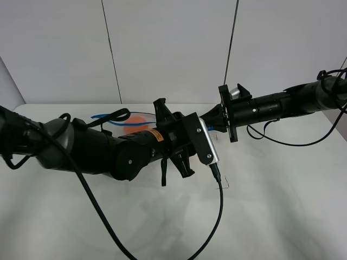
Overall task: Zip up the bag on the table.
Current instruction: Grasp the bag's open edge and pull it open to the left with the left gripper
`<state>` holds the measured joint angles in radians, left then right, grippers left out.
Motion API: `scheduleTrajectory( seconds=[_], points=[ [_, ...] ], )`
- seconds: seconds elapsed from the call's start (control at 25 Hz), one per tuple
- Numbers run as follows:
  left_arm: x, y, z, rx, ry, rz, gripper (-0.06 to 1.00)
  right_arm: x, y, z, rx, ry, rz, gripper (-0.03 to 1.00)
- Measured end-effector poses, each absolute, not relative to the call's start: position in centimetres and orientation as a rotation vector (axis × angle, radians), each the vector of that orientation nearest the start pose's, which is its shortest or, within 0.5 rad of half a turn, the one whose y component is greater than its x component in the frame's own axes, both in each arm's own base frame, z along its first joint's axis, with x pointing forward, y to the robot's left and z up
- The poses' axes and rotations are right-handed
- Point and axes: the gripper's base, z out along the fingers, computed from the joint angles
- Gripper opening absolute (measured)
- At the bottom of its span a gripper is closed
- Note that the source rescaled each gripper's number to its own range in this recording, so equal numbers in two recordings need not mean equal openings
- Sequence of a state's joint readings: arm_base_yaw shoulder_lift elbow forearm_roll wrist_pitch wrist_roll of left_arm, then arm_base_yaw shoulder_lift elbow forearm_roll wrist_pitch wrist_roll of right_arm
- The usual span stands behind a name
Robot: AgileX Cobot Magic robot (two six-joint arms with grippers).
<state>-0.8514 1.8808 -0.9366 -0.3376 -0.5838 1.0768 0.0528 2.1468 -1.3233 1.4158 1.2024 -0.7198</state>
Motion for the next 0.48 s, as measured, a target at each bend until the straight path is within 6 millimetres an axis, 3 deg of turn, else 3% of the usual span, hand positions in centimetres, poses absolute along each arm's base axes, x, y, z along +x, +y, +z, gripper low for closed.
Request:
scheduleTrajectory(
  seconds=[0.16, 0.32, 0.48],
  points=[
    [26.9, -28.21, 17.94, 1.276, 1.351, 0.133, 0.45, 39.73, 10.5, 15.5, 0.106, 2.499, 1.73, 0.0],
    [26.92, -28.2, 17.97, 1.272, 1.348, 0.135, 0.2, 39.73, 10.5, 15.49, 0.107, 2.499, 1.729, 0.0],
    [26.91, -28.22, 17.98, 1.274, 1.345, 0.135, 0.13, 39.74, 10.5, 15.5, 0.108, 2.497, 1.73, 0.0]
  ],
)
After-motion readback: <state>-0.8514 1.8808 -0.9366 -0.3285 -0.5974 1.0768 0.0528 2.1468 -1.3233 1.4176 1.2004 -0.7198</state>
